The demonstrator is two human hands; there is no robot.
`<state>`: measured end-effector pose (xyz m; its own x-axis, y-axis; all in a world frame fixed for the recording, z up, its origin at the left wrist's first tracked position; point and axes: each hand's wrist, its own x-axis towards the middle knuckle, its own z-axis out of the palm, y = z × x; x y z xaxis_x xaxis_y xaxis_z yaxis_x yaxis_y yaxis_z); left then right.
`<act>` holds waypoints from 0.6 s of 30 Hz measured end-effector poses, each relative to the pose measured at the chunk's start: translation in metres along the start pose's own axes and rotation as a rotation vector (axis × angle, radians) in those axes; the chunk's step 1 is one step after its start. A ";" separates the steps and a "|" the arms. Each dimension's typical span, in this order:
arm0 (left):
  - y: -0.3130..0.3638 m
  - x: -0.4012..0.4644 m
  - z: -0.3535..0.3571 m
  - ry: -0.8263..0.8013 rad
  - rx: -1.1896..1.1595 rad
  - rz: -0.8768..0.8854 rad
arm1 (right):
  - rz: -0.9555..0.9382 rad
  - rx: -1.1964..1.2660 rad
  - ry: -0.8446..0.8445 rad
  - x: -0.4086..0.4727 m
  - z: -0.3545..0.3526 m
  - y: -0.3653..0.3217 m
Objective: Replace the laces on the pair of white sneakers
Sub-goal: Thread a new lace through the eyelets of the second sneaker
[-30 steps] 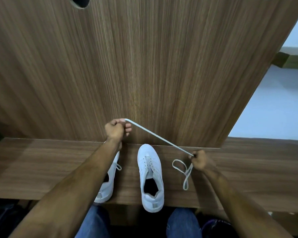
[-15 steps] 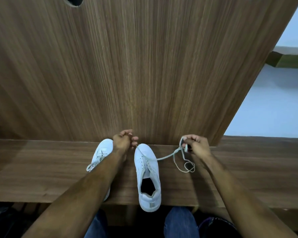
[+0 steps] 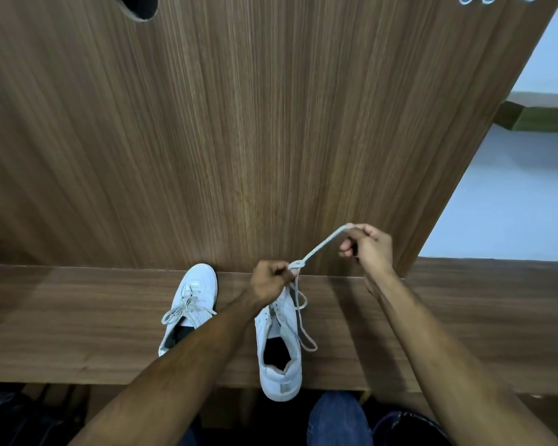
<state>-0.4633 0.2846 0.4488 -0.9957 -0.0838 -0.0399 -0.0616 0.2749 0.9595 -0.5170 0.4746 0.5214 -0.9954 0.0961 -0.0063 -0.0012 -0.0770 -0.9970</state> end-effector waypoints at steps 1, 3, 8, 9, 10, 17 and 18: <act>-0.005 0.000 -0.006 0.014 -0.011 -0.021 | 0.025 0.046 0.099 0.003 -0.007 0.005; -0.007 -0.005 -0.018 0.067 -0.057 -0.075 | 0.097 0.078 0.238 0.012 -0.026 0.021; 0.002 -0.004 -0.030 0.008 -0.070 -0.098 | 0.153 -0.582 0.110 0.022 -0.046 0.062; 0.007 -0.003 -0.028 -0.014 -0.077 -0.090 | 0.148 -0.702 0.022 0.019 -0.042 0.065; 0.013 -0.003 -0.025 -0.031 -0.098 -0.084 | 0.120 -0.775 -0.057 0.014 -0.036 0.066; 0.028 -0.006 -0.008 -0.117 -0.194 -0.065 | -0.069 -0.521 -0.455 -0.022 0.021 0.073; 0.028 -0.006 -0.008 -0.120 -0.193 -0.066 | -0.090 -0.506 -0.457 -0.023 0.025 0.075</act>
<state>-0.4582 0.2854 0.4783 -0.9918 0.0217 -0.1257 -0.1235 0.0831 0.9889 -0.4970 0.4417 0.4491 -0.9343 -0.3566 0.0000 -0.1510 0.3955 -0.9060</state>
